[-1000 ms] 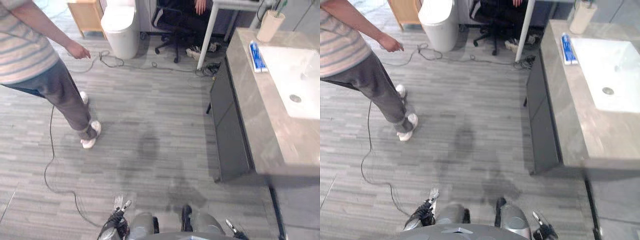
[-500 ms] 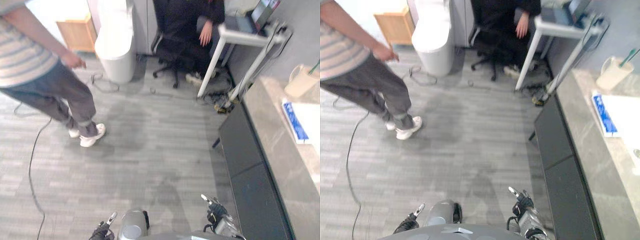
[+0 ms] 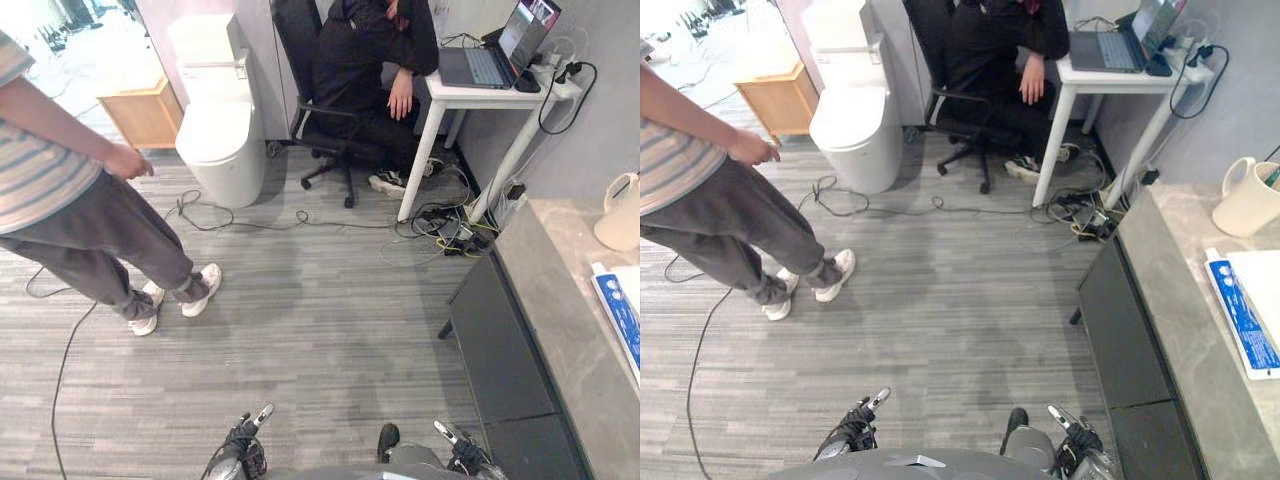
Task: Organize washtable
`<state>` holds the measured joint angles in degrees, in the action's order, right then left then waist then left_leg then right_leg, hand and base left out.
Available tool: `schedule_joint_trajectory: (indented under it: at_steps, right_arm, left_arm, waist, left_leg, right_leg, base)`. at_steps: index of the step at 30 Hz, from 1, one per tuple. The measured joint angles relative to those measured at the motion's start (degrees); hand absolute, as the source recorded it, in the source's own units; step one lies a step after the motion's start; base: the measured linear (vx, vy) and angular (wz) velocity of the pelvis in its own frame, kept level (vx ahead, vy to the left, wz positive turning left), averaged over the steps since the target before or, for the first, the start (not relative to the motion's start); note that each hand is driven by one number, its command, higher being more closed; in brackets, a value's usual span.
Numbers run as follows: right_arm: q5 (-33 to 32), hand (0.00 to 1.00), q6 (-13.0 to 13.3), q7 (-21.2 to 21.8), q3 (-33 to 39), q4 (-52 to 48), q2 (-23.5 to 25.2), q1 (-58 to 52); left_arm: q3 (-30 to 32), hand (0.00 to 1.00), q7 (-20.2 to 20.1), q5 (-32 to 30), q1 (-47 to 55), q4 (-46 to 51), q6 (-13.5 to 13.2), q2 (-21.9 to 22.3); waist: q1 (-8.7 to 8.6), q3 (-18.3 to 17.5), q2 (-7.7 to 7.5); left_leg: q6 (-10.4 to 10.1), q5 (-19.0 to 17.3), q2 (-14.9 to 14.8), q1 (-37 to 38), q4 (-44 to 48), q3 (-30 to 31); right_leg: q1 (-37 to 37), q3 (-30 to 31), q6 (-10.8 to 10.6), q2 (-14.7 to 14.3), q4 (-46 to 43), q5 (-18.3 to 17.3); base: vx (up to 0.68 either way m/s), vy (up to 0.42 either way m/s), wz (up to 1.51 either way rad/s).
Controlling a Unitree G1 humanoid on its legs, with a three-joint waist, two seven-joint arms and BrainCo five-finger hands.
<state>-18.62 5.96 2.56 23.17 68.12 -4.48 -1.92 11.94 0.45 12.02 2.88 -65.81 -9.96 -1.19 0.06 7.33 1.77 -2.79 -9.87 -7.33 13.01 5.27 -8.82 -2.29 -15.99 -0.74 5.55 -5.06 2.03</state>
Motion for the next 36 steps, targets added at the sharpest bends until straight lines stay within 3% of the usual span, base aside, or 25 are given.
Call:
schedule_joint_trajectory:
  at_steps: [3,4,17,20,23,24,25,26,28,29,31,33,35,36]
  right_arm:
    - [0.0,0.00,0.0,0.3,-0.4,0.0,0.2,0.0]
    - [0.1,0.00,0.0,1.2,-3.0,0.1,0.0,0.1]
    - [0.1,0.00,-0.2,2.3,-2.8,0.8,0.0,-0.3]
    - [0.0,0.00,-0.2,2.5,-2.5,1.3,-0.1,0.2]
    - [-0.5,0.00,-0.2,2.6,-3.0,1.1,-0.3,0.6]
    - [-0.5,0.00,-0.1,2.6,-3.7,1.2,-0.4,0.7]
    - [-0.4,0.00,-0.2,2.6,-4.4,2.1,-0.7,0.5]
    - [-0.5,0.00,-0.2,2.5,-4.4,2.2,-1.6,0.0]
    - [-0.5,0.00,-0.2,2.4,-4.4,2.2,-2.9,-0.8]
    - [-0.5,0.00,-0.1,2.1,-3.8,2.2,-3.4,-1.1]
    - [-0.6,0.00,-0.2,1.8,-1.6,2.3,-3.8,-1.3]
    - [-0.7,0.00,-0.1,1.5,0.0,2.2,-3.8,-1.1]
    - [-2.2,0.00,0.1,1.2,0.9,2.2,-3.7,0.5]
    - [-2.7,0.00,0.2,1.2,0.8,2.1,-3.7,0.9]
  left_arm:
    - [0.0,0.00,-0.2,-0.1,-0.1,-1.1,0.1,-0.5]
    - [0.4,0.00,-1.1,-1.4,1.1,-1.5,0.7,-1.7]
    - [-1.2,0.00,-1.6,-4.0,0.5,-1.5,0.9,-2.3]
    - [-3.1,0.00,-1.6,-4.7,-0.6,-1.6,1.5,-3.0]
    - [-2.8,0.00,-1.5,-6.3,-0.1,-1.5,2.8,-4.2]
    - [-2.6,0.00,-1.5,-6.2,1.2,-1.4,2.9,-4.7]
    - [-0.4,0.00,-1.4,-6.3,1.2,-0.8,3.0,-5.7]
    - [0.0,0.00,-1.3,-6.1,1.6,-0.1,3.1,-5.4]
    - [1.3,0.00,-1.1,-5.5,2.5,0.7,3.0,-4.9]
    - [1.6,0.00,-1.0,-4.3,2.4,0.7,2.9,-4.5]
    - [1.8,0.00,-0.7,-3.0,2.3,0.8,2.6,-4.0]
    - [2.0,0.00,0.2,-0.8,3.1,0.8,2.3,-3.8]
    - [3.0,0.00,0.4,0.7,4.8,0.7,2.3,-2.8]
    - [3.5,0.00,0.4,0.9,5.1,0.7,2.3,-2.7]
  waist:
    - [0.21,-0.6,-0.19]
    - [0.26,-2.2,-0.87]
    - [0.07,-1.5,-1.04]
    - [-0.33,-0.7,-0.93]
    - [-1.09,0.1,-0.32]
    - [-0.48,0.1,-0.56]
    - [-0.49,0.1,-2.33]
    - [-0.60,0.3,-1.35]
    - [0.26,1.4,-1.23]
    - [-0.07,2.2,-0.42]
    - [-0.52,2.5,-0.05]
    - [-0.40,2.5,-0.07]
    - [-0.13,2.5,-0.10]
    - [-0.01,2.5,-0.09]
  left_leg:
    - [0.0,0.0,0.5,0.4,-0.2,0.0]
    - [0.7,-4.4,3.9,-0.5,-1.1,0.3]
    - [0.7,-4.4,3.9,0.8,-1.2,0.3]
    - [0.0,-4.9,2.9,0.2,-0.8,-0.4]
    - [-5.2,-9.6,-1.8,1.1,5.0,-3.3]
    - [-5.9,-9.9,-2.3,0.7,9.1,-4.0]
    - [-6.4,-9.4,-5.1,-6.2,27.5,-6.2]
    - [-5.6,-5.8,-7.8,-10.6,38.0,-5.8]
    - [-4.8,7.3,-9.0,-16.3,51.1,-2.2]
    - [-3.7,3.4,-8.9,-19.3,54.7,-1.3]
    - [-3.8,0.5,-8.9,-22.1,53.8,-1.8]
    - [-3.3,-1.3,-8.5,-24.9,44.9,-1.1]
    - [-4.4,-0.8,-4.0,-25.4,27.2,11.3]
    - [-4.7,-0.6,-3.1,-25.4,23.1,16.0]
  right_leg:
    - [1.0,0.2,-0.9,-0.1,2.0,0.8]
    - [2.2,2.6,-3.7,1.6,10.3,7.4]
    - [3.5,2.4,-3.7,1.6,10.2,7.3]
    - [0.0,2.5,-3.0,1.8,3.5,3.7]
    - [-4.0,2.6,-0.1,-0.6,-12.1,-6.0]
    - [-4.3,2.5,0.7,-1.3,-15.6,-8.0]
    - [-3.8,3.1,0.4,-1.1,-18.0,-12.8]
    - [-2.6,3.4,1.0,-2.0,-18.0,-13.8]
    - [0.2,5.7,2.8,-2.7,-17.4,-14.9]
    - [1.6,6.4,3.1,-2.8,-16.4,-15.1]
    - [2.8,7.6,3.1,-3.0,-14.7,-15.0]
    - [4.7,11.2,2.7,-3.5,-12.1,-15.4]
    - [4.5,18.0,1.4,-4.3,-12.7,-17.5]
    - [4.2,20.0,1.3,-4.7,-13.4,-18.3]
  base:
    - [0.08,0.017,-0.01]
    - [0.00,0.000,0.00]
    - [0.00,0.000,0.00]
    - [-0.03,-0.029,-0.02]
    - [0.07,-0.200,-0.26]
    - [0.07,-0.308,-0.48]
    - [-0.01,-0.261,-0.44]
    - [-0.10,-0.280,-0.51]
    - [-0.04,-0.275,-0.63]
    - [0.05,-0.236,-0.48]
    - [0.16,-0.159,-0.36]
    - [0.24,-0.141,-0.83]
    - [0.29,-0.022,-1.43]
    - [0.35,0.072,-1.62]
